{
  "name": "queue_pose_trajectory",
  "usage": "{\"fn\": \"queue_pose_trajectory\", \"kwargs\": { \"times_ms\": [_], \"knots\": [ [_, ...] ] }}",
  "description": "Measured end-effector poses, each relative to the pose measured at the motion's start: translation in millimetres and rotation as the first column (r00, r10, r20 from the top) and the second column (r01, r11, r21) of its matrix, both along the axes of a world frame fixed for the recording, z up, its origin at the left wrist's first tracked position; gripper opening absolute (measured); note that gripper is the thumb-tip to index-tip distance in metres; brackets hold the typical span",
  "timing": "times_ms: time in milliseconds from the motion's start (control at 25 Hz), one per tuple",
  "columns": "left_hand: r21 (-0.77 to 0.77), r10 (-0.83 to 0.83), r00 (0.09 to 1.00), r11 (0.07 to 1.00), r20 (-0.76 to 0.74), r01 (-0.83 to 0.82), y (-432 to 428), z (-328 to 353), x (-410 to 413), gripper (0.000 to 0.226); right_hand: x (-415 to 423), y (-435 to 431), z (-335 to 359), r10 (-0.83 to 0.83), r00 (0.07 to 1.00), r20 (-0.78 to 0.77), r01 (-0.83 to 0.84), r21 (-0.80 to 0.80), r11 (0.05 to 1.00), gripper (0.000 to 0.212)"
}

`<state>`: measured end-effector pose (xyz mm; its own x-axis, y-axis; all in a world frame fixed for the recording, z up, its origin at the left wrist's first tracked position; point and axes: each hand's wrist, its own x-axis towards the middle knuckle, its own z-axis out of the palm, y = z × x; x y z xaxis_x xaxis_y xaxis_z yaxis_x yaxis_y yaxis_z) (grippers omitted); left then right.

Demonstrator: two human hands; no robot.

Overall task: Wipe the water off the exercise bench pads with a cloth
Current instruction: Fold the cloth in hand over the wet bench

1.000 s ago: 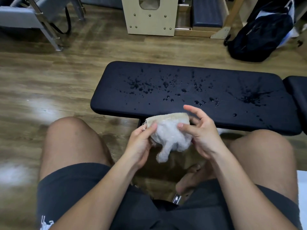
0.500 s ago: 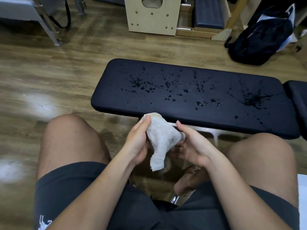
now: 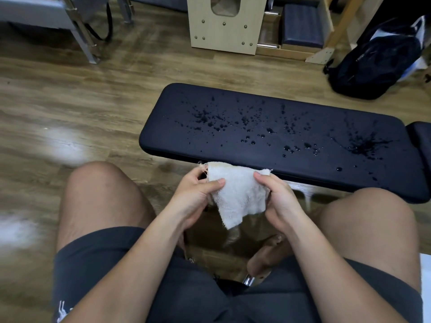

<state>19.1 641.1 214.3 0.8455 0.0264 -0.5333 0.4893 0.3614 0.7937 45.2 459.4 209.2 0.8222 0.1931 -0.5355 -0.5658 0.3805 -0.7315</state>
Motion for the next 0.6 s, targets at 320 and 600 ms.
{"fn": "queue_pose_trajectory", "kwargs": {
  "times_ms": [320,600],
  "knots": [
    [0.807,-0.364,0.902,0.589,0.231,0.031,6.9,-22.7,-3.7,0.065,0.3,11.3,-4.3,-0.028,0.984,0.174,0.063,-0.205,0.977,0.045],
    [0.925,-0.385,0.906,0.378,0.176,-0.019,21.8,-22.2,-9.9,0.022,-4.0,19.1,-26.5,0.708,0.705,0.051,-0.273,-0.901,0.337,0.025]
  ]
}}
